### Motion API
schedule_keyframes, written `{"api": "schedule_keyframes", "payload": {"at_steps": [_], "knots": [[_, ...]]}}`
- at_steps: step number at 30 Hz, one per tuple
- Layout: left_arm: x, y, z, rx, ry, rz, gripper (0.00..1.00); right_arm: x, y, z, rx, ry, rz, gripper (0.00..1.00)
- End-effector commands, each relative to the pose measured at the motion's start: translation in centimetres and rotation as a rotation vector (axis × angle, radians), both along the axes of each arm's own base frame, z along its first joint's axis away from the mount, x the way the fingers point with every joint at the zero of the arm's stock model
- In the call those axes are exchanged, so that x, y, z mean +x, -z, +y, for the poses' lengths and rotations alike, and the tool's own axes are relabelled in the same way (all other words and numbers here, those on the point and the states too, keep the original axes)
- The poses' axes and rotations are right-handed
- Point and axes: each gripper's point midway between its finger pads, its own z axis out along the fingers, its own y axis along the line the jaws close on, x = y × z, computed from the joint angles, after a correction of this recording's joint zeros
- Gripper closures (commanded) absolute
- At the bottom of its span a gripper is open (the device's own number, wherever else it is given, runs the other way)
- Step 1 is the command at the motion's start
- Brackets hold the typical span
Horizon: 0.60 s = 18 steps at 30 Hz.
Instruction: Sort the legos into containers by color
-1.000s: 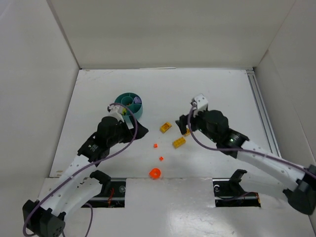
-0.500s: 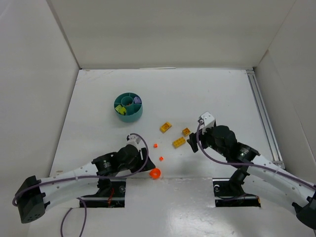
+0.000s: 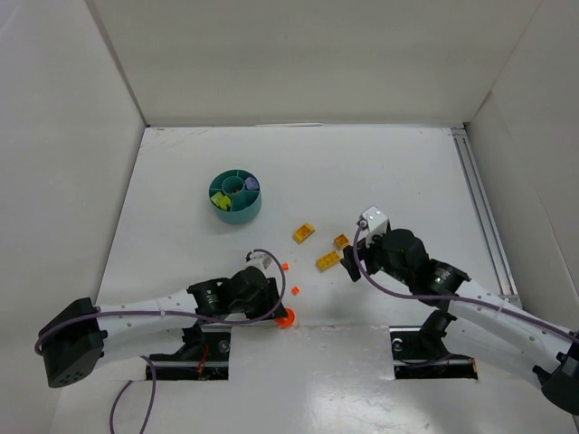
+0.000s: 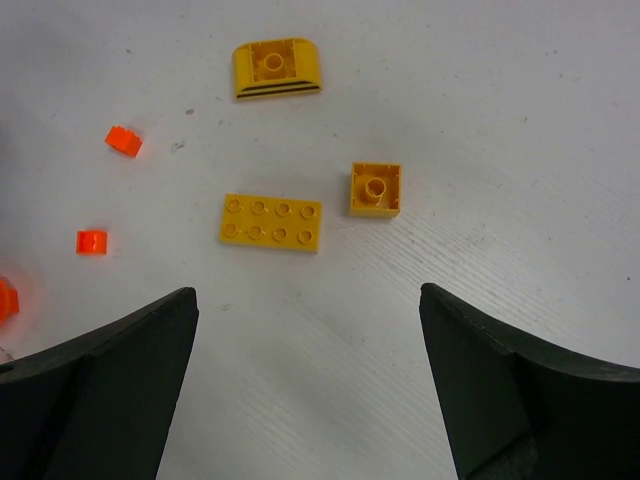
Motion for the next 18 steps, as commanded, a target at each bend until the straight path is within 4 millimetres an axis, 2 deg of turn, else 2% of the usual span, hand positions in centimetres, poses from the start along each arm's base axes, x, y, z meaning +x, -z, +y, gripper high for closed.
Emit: {"api": "schedule_keyframes", "payload": {"at_steps": [1,3,8,9,11,13,14,15,17,18], "knots": [[0.1,-0.7,-0.8,-0.004,0.048,-0.028,0.65,0.2,-2.2,0.2,0.065,0.007,-0.060,0.04],[0.0,-0.8,-1.0,0.003,0.074,-0.039,0.68,0.1,-2.1,-0.3,0.057,0.028,-0.054,0.04],[-0.3,-1.8,-2.2,-0.007,0.113,-0.052,0.82,-0.1,-2.2,-1.0,0.048,0.045,-0.057,0.04],[-0.1,-1.8,-2.1,-0.003,0.106,-0.059,0.88,0.0,-2.2,-1.1,0.045,0.053,-0.060,0.04],[0.3,-2.9,-2.8,-0.007,0.102,-0.076,0.96,0.0,-2.4,-1.1,0.052,0.053,-0.066,0.04],[1.1,-3.6,-2.7,0.015,0.081,-0.107,1.00,-0.1,-2.0,-1.2,0.045,0.053,-0.060,0.04],[1.6,-4.4,-2.9,0.010,0.066,-0.128,1.00,-0.1,-2.0,-1.2,0.045,0.053,-0.060,0.04],[2.4,-6.0,-3.5,-0.006,0.045,-0.159,1.00,-0.2,-2.2,-1.3,0.052,0.053,-0.066,0.04],[4.5,-7.4,-2.5,0.053,-0.044,-0.238,1.00,-0.2,-2.0,-1.8,0.036,0.070,-0.064,0.04],[5.8,-9.8,-2.8,0.038,-0.085,-0.286,1.00,-0.2,-2.3,-1.8,0.044,0.071,-0.071,0.04]]}}
